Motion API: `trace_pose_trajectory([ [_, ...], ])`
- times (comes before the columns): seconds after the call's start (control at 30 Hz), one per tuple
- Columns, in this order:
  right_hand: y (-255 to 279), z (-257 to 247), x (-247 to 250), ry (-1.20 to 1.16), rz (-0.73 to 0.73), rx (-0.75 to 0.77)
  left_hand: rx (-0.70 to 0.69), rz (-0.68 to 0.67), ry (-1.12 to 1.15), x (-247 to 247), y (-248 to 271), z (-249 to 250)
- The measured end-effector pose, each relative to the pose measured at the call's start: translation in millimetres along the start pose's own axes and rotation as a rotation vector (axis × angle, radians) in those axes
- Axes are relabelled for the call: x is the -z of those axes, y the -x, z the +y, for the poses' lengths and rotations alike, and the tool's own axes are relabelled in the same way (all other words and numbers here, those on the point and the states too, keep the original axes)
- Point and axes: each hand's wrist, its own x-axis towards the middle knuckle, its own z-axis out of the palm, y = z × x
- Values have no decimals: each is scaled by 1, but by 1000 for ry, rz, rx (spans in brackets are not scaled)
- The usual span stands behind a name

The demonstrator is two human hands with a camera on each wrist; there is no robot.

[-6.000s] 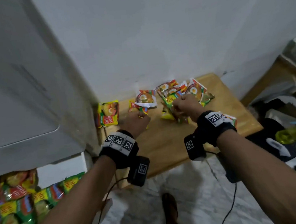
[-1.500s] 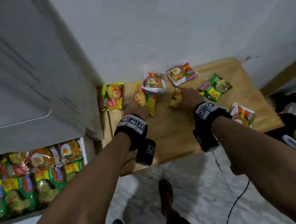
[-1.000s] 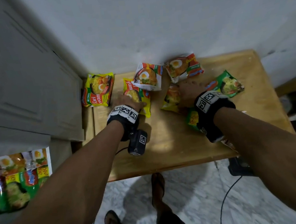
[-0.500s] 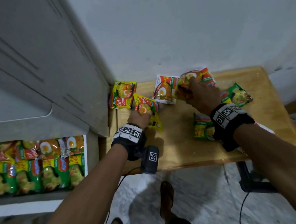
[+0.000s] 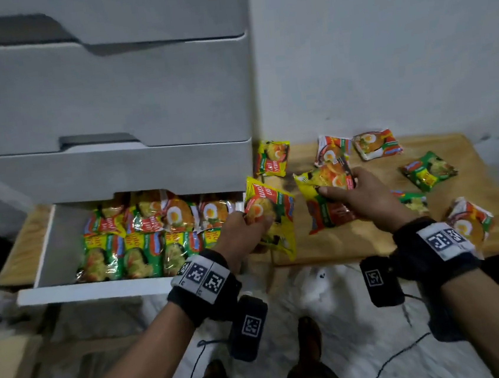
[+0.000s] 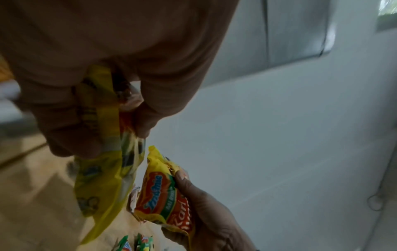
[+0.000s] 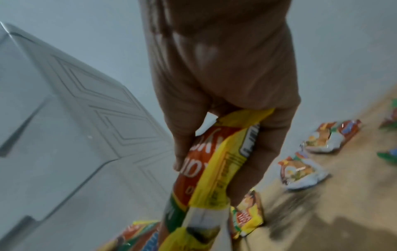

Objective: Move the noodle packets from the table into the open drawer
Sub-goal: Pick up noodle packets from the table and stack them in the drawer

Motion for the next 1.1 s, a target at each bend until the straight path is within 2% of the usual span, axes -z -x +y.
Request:
trace_pose_trajectory([
  [0.2, 54, -29, -106, -177, -151, -167, 5, 19, 26, 124, 39, -44],
  [0.37, 59, -55, -201, -206, -269, -249, 42, 202, 166, 220, 25, -75],
  [0.53, 31, -73, -294, -208, -320, -284, 84, 375, 255, 281, -12, -81],
  [0.63, 15, -84, -341, -248, -271, -280, 120, 408, 259, 306, -38, -80],
  [0.77, -18, -77, -388, -198, -161, -188, 101, 519, 208, 325, -70, -76],
  [0.97, -39, -88, -405, -108, -1, -162, 98, 532, 98, 342, -104, -80],
  [1.1, -48, -79, -413, 34, 54, -137, 160, 569, 4, 340, -106, -77],
])
